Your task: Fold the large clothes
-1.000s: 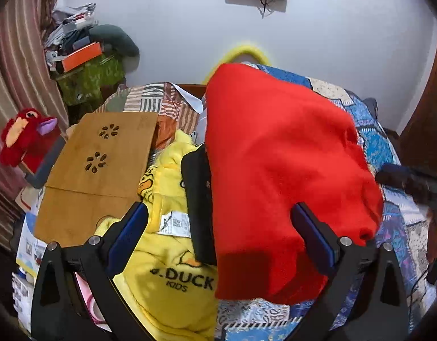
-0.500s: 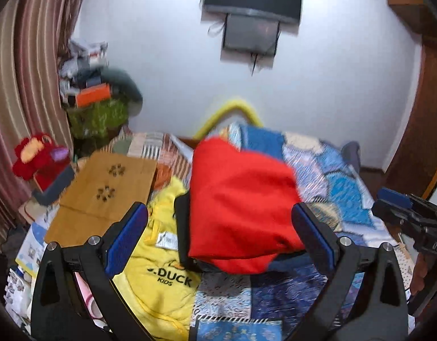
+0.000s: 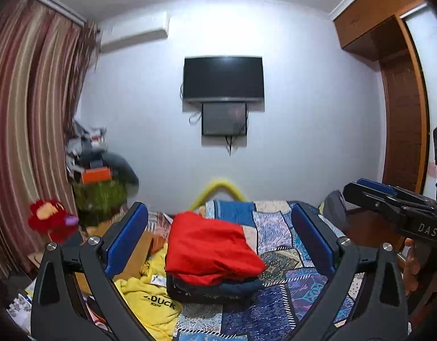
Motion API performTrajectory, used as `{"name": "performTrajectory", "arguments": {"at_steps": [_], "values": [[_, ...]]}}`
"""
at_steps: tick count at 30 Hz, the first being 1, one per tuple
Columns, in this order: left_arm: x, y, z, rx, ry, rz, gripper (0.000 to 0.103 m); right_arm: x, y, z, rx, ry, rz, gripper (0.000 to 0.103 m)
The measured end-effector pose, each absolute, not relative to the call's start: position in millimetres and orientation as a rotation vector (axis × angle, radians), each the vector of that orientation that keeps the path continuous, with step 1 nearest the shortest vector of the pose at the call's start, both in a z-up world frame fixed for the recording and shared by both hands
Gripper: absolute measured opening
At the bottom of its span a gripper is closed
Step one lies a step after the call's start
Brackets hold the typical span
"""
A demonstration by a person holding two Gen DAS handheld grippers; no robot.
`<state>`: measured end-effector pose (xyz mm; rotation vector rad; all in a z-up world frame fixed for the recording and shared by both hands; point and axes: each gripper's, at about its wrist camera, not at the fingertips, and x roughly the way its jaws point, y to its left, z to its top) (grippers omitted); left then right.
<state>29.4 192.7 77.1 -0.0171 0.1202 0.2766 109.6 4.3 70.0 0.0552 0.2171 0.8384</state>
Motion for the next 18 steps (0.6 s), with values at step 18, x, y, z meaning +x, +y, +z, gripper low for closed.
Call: {"name": "performTrajectory", "arguments": {"at_steps": [18], "values": [[-28.5, 160.4, 68.8, -0.060, 0.073, 0.326, 0.103, 72.0, -8.8, 65.3, 0.056, 0.175, 0.741, 0.084]]}}
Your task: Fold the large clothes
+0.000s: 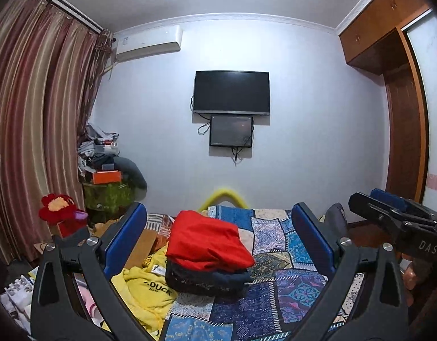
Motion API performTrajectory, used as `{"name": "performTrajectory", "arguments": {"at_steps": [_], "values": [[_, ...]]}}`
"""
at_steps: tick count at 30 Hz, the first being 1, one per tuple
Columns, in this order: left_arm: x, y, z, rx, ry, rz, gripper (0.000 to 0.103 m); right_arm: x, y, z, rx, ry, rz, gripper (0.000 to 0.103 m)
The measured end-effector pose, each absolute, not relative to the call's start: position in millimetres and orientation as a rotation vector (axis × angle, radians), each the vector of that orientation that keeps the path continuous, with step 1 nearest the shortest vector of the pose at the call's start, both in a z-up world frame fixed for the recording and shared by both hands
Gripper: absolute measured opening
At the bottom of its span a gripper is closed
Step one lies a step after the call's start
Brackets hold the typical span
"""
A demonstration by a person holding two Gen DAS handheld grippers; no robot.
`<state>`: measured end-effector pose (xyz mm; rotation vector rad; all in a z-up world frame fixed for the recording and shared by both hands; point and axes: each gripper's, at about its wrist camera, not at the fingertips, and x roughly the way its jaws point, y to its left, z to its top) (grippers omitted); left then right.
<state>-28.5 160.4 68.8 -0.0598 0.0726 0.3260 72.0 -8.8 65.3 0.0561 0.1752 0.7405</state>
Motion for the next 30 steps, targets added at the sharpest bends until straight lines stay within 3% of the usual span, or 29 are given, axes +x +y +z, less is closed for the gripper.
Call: {"name": "performTrajectory", "arguments": {"at_steps": [30], "values": [[-27.3, 155.0, 55.3, -0.057, 0.105, 0.363, 0.103, 67.3, -11.0, 55.4, 0.039, 0.225, 0.724, 0.084]]}}
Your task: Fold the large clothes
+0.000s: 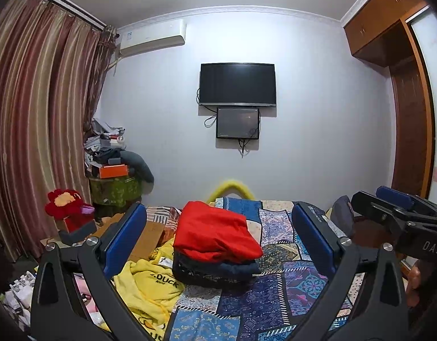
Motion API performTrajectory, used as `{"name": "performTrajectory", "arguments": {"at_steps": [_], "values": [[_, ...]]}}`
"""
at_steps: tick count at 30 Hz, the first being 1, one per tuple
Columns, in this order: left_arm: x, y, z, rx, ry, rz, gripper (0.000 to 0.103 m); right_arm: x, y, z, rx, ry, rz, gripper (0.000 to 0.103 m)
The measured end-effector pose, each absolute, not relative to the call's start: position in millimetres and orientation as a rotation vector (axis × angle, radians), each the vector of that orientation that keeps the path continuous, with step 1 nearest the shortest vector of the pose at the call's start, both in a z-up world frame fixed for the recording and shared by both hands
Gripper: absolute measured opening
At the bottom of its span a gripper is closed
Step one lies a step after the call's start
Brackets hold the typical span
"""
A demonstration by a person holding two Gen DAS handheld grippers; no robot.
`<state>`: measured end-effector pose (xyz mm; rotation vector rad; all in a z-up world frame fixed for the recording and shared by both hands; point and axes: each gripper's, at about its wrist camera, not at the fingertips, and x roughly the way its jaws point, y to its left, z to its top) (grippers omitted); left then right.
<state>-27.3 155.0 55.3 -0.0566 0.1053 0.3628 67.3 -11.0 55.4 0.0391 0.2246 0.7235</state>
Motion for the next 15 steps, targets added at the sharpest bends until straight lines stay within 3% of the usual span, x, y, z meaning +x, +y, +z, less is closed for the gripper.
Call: {"name": "performTrajectory", "arguments": {"at_steps": [15], "values": [[-23.4, 163.2, 49.3, -0.060, 0.119, 0.349, 0.103, 65.9, -12.4, 58.5, 0.032, 0.237, 0.719, 0.084]]}}
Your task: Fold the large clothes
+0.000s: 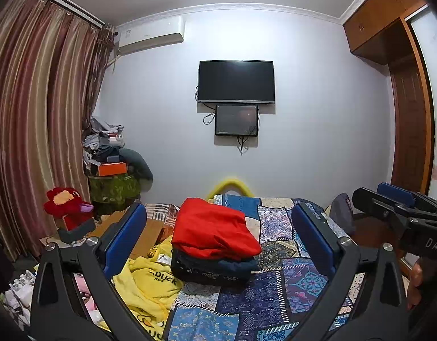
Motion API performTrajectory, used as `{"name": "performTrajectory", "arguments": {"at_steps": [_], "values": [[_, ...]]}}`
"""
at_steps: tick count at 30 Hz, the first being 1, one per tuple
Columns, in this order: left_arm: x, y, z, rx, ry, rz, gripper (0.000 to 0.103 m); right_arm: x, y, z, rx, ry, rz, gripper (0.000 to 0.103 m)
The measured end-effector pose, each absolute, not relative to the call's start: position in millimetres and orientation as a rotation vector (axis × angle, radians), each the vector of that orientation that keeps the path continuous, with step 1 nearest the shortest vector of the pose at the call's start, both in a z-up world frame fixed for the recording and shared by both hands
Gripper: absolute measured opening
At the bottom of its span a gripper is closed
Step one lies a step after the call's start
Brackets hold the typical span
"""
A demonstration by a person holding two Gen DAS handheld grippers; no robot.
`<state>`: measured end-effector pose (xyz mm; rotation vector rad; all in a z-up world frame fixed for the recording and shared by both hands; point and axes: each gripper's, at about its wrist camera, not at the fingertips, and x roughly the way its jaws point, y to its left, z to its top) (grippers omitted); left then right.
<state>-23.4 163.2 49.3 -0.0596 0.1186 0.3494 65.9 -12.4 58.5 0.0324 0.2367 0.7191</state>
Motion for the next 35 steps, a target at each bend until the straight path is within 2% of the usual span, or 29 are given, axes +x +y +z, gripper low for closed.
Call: {"name": "performTrajectory", "arguments": {"at_steps": [35], "values": [[-14.3, 171.8, 39.0, -0.082, 0.163, 0.277, 0.103, 71.6, -11.2, 54.3, 0.038, 0.267, 0.702, 0.084]]}}
